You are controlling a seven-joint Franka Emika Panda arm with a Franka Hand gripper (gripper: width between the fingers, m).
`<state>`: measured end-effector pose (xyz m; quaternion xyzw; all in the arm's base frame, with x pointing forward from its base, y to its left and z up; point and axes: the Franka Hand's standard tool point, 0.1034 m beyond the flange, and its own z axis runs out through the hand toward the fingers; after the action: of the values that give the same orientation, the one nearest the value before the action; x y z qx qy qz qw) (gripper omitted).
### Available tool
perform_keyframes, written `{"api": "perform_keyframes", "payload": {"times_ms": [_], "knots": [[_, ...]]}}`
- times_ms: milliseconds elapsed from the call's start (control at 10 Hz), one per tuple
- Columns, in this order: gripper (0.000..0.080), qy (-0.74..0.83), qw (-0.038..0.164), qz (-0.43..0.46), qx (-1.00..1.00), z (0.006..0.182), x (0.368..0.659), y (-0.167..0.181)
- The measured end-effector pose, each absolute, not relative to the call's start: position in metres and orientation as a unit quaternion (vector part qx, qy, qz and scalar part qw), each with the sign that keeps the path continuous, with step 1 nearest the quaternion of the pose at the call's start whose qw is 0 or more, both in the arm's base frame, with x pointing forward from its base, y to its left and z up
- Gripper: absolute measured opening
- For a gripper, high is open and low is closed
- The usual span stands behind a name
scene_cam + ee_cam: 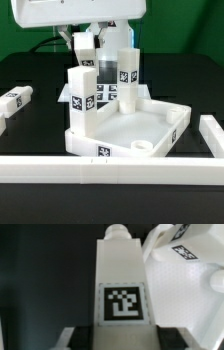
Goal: Assemble desk
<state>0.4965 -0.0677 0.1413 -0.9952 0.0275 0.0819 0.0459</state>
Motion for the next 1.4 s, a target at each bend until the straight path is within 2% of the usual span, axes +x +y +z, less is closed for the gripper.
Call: {"api": "perform_keyframes", "payload": {"times_ms": [200,400,900,1100,1400], "knots": [[0.0291,0.032,0.035,-0.011,-0.999,0.150,0.515,-0.049],[0.0291,0.021,0.016,-0.097,-0.995,0.154,0.540,-0.029],[0.0291,0.042,0.013,-0.116,-0.992,0.153,0.543,-0.018],[0.0291,0.046,0.024,-0.130,-0.990,0.158,0.548,0.035],[0.0291,0.047,0.027,-0.132,-0.990,0.159,0.549,0.048]]}}
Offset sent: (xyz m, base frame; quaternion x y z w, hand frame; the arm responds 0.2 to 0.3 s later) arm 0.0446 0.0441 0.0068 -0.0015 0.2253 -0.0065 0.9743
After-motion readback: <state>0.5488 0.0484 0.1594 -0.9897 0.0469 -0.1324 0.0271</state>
